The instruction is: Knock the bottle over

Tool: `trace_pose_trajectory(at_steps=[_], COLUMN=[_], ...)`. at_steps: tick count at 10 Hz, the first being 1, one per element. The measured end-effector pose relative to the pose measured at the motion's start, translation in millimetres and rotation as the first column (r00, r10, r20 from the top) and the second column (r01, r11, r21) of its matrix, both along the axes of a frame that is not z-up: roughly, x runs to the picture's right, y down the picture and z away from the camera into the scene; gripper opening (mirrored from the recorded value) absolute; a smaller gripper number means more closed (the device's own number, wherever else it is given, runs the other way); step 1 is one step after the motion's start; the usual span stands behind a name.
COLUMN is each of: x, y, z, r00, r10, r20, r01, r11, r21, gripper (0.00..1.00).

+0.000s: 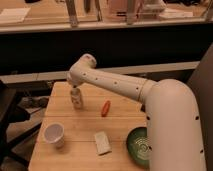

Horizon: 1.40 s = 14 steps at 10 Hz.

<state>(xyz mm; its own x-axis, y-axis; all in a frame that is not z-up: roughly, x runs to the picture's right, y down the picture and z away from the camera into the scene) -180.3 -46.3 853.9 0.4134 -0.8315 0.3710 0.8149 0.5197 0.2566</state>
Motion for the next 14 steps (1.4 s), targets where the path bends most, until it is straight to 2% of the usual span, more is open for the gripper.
trace_pose_trajectory(at_steps=[14], x=[1.6], y=[0.2], z=[-3.1], r00=[0.998], r10=[-0.03], r20=[0.049], r01=[0.029], r11=[0.9995], r21=[0.014], gripper=[0.02])
